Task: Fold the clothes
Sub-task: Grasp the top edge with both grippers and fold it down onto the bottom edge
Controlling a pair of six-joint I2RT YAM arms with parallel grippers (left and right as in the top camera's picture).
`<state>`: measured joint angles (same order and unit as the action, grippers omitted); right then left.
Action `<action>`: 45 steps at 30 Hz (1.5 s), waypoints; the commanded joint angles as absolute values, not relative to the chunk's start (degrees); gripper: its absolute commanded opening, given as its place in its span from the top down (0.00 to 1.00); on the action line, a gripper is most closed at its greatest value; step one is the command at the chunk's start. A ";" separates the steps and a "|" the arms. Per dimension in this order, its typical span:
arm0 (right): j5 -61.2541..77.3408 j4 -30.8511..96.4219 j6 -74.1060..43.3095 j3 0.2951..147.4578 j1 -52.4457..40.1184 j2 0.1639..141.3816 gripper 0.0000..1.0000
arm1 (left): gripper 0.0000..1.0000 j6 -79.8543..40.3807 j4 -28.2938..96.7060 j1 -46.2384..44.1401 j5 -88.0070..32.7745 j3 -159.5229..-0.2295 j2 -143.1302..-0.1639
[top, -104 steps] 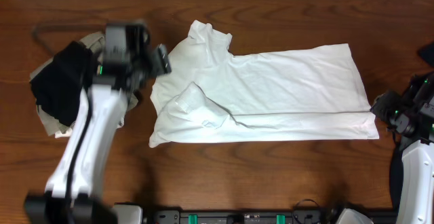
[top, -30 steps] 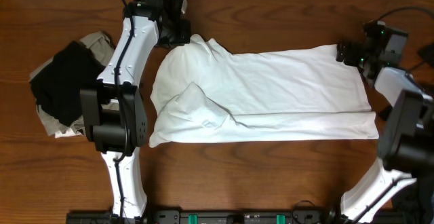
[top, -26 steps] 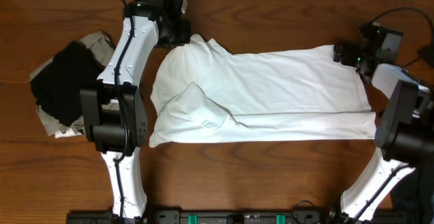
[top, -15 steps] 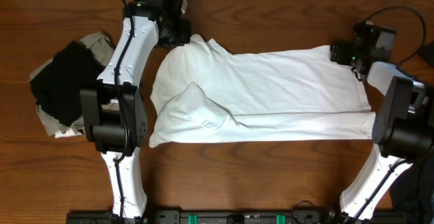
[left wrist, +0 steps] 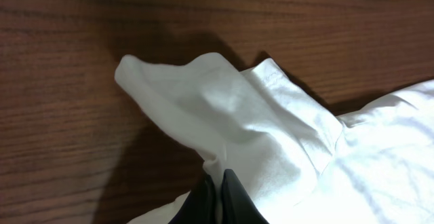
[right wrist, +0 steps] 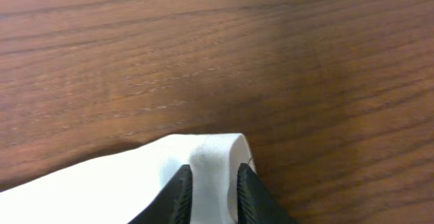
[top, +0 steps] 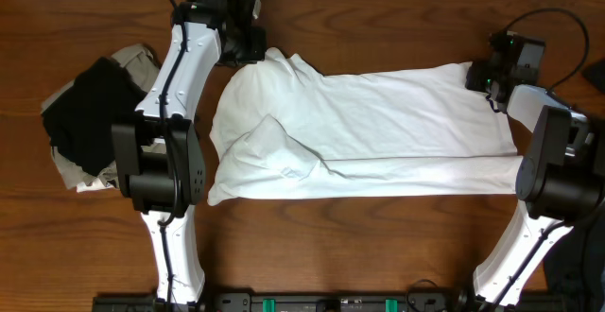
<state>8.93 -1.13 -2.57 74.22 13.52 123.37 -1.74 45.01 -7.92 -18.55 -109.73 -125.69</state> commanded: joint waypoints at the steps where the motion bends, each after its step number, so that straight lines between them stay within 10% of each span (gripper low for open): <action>1: 5.52 -1.04 -4.97 75.11 13.17 124.46 0.85 | 0.94 -2.46 45.19 -7.84 -18.83 -110.48 -125.58; 9: 5.34 -0.54 -6.39 75.11 13.54 122.32 0.99 | 0.94 -2.46 45.19 -7.79 -18.83 -110.48 -125.58; 45: -0.21 37.87 -6.39 75.11 21.28 103.92 0.99 | 0.94 -4.82 73.87 -6.81 -18.81 -110.48 -117.62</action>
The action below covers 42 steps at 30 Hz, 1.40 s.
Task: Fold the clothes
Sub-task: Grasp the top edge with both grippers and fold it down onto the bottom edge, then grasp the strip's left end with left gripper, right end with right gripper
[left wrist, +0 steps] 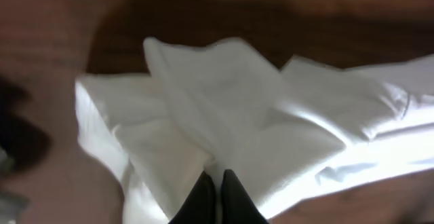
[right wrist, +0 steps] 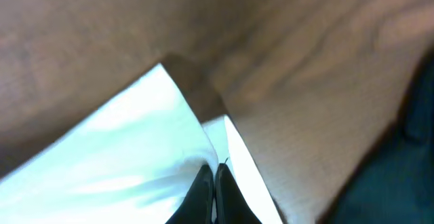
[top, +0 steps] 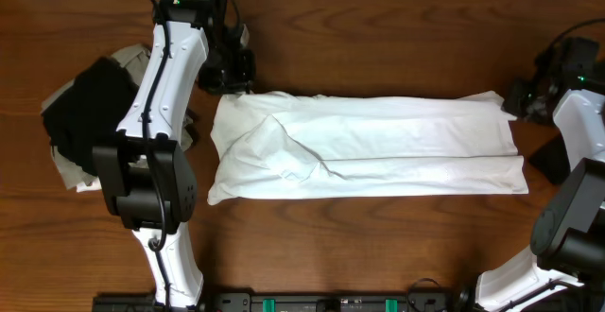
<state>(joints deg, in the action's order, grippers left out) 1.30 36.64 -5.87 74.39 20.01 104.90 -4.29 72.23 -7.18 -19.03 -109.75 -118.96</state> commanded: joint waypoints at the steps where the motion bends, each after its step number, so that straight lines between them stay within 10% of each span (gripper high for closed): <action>1: -0.21 38.76 -6.39 75.11 21.56 103.92 0.99 | 0.94 -4.82 75.05 -6.81 -18.83 -110.48 -117.62; 42: -9.15 51.31 -6.39 71.88 22.33 103.96 0.89 | 0.94 -5.06 82.67 -8.12 -18.87 -92.58 -117.62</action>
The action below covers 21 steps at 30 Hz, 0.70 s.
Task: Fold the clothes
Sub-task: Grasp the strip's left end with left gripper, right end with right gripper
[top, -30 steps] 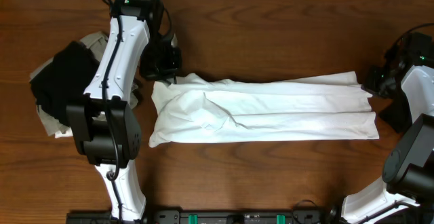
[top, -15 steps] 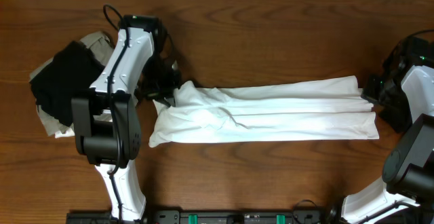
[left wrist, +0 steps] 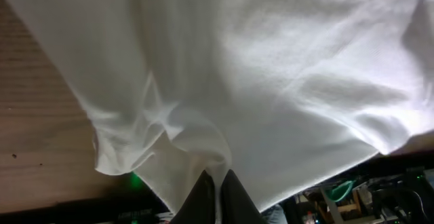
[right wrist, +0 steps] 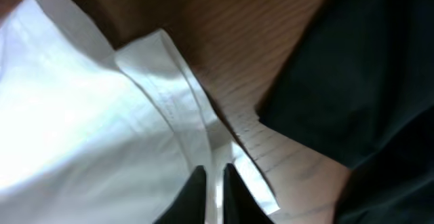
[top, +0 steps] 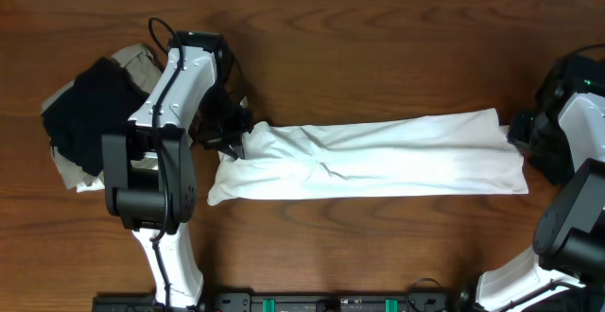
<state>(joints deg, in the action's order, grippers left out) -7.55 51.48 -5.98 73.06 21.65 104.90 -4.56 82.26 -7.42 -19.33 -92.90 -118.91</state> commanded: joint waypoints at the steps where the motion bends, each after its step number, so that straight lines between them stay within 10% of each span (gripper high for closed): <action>1: -8.97 51.22 -6.42 71.77 22.33 103.96 0.88 | 0.94 -5.06 82.67 -8.45 -18.87 -92.58 -117.62; 21: 9.08 52.16 -0.10 76.01 20.25 100.64 0.92 | 0.94 -5.04 82.59 -10.81 -18.09 -90.41 -117.62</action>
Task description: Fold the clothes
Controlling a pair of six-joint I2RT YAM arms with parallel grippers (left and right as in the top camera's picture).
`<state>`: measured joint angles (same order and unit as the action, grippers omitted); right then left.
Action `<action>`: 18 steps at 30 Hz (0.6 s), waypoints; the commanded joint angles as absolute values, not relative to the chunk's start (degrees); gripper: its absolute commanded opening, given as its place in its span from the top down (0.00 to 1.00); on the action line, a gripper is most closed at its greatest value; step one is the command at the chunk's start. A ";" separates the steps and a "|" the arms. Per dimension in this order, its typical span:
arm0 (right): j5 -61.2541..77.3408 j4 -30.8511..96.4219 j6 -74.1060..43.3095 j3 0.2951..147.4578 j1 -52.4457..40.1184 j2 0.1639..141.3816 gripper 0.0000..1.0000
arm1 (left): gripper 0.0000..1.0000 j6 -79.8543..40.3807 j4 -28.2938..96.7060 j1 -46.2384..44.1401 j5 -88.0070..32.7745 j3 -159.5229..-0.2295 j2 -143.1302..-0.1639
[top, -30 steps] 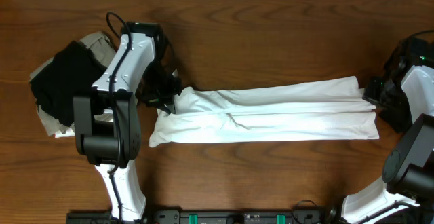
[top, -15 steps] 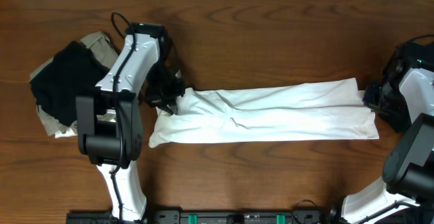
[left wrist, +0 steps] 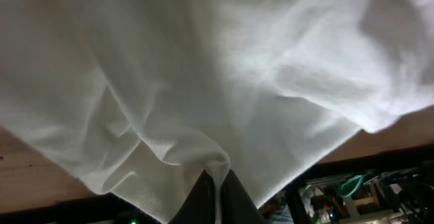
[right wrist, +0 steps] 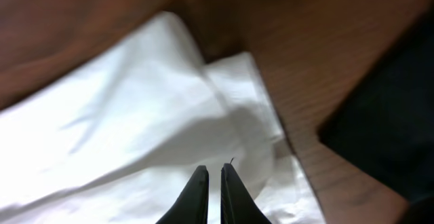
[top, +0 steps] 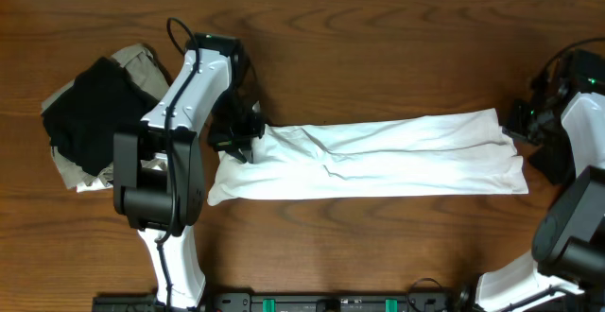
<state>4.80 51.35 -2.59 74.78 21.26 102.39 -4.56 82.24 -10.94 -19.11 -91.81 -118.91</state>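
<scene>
The white garment (top: 378, 156) lies as a long narrow strip across the table, folded lengthwise. My left gripper (top: 236, 145) sits at its left end. In the left wrist view this gripper (left wrist: 218, 183) is shut on a pinched ridge of the white cloth (left wrist: 203, 81). My right gripper (top: 515, 126) is at the strip's right end. In the right wrist view its fingers (right wrist: 213, 176) stand almost together over the cloth (right wrist: 135, 115), seemingly still pinching its edge.
A pile of black and beige clothes (top: 90, 113) lies at the left, just beyond the left arm. A dark object (right wrist: 386, 129) sits on the wood right of the strip's end. Bare wood lies in front of and behind the strip.
The left gripper has shifted slightly right with the top layer's left end. The right gripper sits a little farther back and its camera sees more cloth. The strip's shape is almost unchanged.
At first the garment lay wide, with both grippers shut on its far corners. Then the far edge was closer to the front and the cloth narrower. After that the far edge lay over the front half as a narrow strip, which still holds now.
</scene>
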 commanded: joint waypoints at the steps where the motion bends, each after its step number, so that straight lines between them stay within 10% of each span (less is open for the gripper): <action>1: 9.06 52.93 -0.12 75.88 19.88 100.88 0.92 | 0.94 -5.04 82.39 -10.81 -17.19 -89.65 -117.62; 18: 0.19 45.19 -4.29 60.42 18.85 101.62 0.87 | 0.94 -5.04 79.57 -10.81 -16.62 -85.36 -117.62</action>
